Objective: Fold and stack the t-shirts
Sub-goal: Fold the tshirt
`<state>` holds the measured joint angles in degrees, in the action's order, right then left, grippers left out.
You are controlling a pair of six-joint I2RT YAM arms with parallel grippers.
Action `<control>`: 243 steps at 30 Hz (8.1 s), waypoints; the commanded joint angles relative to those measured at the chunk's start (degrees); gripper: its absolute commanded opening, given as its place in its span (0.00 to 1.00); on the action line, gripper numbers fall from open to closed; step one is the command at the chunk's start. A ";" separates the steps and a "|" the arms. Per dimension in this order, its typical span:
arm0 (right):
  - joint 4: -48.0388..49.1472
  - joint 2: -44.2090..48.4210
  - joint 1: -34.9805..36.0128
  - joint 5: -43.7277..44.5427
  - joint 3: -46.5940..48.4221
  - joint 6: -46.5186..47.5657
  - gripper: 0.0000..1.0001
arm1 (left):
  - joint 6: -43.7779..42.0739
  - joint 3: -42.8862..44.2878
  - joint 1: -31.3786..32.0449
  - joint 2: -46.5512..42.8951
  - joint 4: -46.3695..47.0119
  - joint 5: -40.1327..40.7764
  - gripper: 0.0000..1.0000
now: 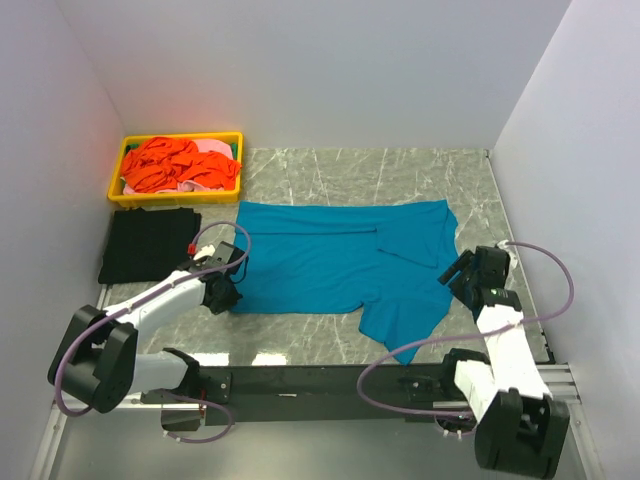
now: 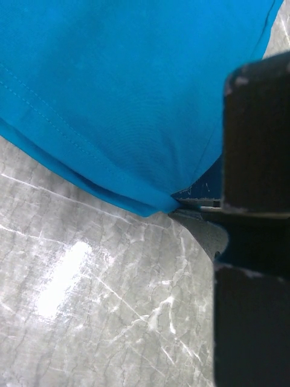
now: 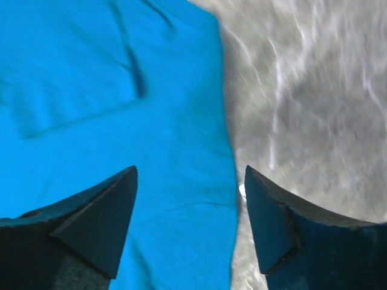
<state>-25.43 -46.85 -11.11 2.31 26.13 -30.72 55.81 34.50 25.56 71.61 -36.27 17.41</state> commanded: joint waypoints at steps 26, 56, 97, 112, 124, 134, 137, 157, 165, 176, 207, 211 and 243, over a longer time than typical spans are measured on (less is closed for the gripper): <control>-5.86 -18.36 1.97 2.79 2.96 -6.46 0.47 | 2.55 -0.58 1.86 -7.37 -0.29 3.86 0.01; -8.93 -21.16 1.97 4.64 16.14 -3.56 0.00 | -7.56 11.63 -6.31 0.89 0.23 0.43 0.01; -1.55 -48.25 1.01 2.88 34.87 -0.13 0.13 | -16.08 30.01 -13.78 28.23 8.76 -4.84 0.12; -1.11 -45.44 1.01 5.51 33.11 -0.48 0.16 | -17.84 29.92 -13.70 28.32 10.78 -4.57 0.16; -3.48 -32.54 4.94 7.53 29.95 1.19 0.57 | -17.58 29.66 -13.70 20.69 9.03 0.25 0.67; -6.12 -17.41 19.80 5.97 16.51 -1.79 0.63 | -18.11 27.90 -13.70 12.76 10.61 3.33 0.82; -6.30 -14.15 23.24 4.38 12.03 -3.55 0.62 | -18.02 27.90 -13.70 12.15 10.43 2.98 0.81; -4.71 -28.47 33.87 8.32 8.15 -10.85 0.55 | -18.55 27.64 -13.70 9.86 10.52 3.95 0.80; -6.03 -28.48 34.49 11.40 9.90 -10.59 0.00 | -18.72 27.64 -13.78 9.60 10.61 3.86 0.80; -10.52 -36.11 24.04 13.96 35.99 -2.51 0.00 | -19.07 27.64 -13.78 10.21 10.43 3.60 0.80; -4.11 -46.24 10.16 6.75 42.55 1.98 0.56 | -19.52 28.08 -10.89 17.25 7.97 -3.18 0.79; 0.46 -38.07 4.36 1.84 30.32 -0.48 0.56 | -18.29 26.50 -10.09 16.19 6.57 -1.33 0.80; 22.79 -35.94 -15.25 -17.60 5.07 -11.03 0.38 | -13.54 20.69 -12.11 22.07 8.23 -7.30 0.70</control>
<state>-3.11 -81.23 -25.93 -15.38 31.86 -42.30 41.65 53.84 13.74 92.49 -29.32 11.27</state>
